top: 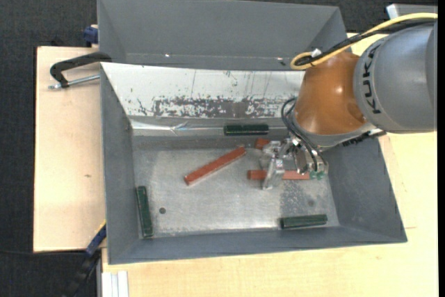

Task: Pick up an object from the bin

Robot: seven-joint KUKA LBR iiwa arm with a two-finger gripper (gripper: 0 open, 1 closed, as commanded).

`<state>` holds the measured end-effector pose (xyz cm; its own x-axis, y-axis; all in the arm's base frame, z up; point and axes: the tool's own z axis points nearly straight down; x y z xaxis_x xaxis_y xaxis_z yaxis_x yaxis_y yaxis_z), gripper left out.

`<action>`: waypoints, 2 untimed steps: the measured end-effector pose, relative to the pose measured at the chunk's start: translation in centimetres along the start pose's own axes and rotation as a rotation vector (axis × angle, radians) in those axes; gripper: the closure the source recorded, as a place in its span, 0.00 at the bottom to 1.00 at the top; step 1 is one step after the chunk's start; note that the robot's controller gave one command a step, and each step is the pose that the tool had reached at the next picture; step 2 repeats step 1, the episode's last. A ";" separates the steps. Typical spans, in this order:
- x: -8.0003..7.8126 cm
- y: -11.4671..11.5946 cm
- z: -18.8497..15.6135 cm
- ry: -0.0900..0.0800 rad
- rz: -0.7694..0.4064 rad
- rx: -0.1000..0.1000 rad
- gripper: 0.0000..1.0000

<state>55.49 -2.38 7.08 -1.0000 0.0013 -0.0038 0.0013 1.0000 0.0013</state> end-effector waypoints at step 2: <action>1.0 2.2 -15.6 -0.003 -0.025 0.000 1.00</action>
Offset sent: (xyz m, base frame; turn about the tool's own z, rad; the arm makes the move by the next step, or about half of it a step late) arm 0.0000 0.0000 0.0000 0.0000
